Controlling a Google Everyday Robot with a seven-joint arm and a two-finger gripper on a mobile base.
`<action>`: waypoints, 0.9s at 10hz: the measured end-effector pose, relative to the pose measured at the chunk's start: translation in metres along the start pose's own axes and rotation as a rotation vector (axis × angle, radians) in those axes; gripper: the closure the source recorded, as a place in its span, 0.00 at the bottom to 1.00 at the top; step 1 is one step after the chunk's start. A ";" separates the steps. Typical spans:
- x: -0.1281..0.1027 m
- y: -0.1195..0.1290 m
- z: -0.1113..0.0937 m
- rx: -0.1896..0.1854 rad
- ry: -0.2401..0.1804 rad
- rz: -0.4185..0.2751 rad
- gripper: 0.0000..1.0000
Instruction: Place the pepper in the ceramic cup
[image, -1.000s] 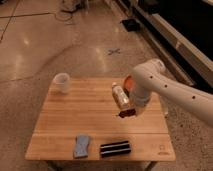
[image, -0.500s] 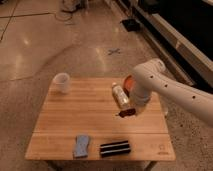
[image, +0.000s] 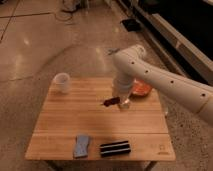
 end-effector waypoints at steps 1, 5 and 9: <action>-0.002 -0.025 -0.002 0.013 0.014 -0.015 1.00; 0.002 -0.121 0.008 0.089 0.062 -0.040 1.00; -0.004 -0.201 0.011 0.213 0.075 -0.114 1.00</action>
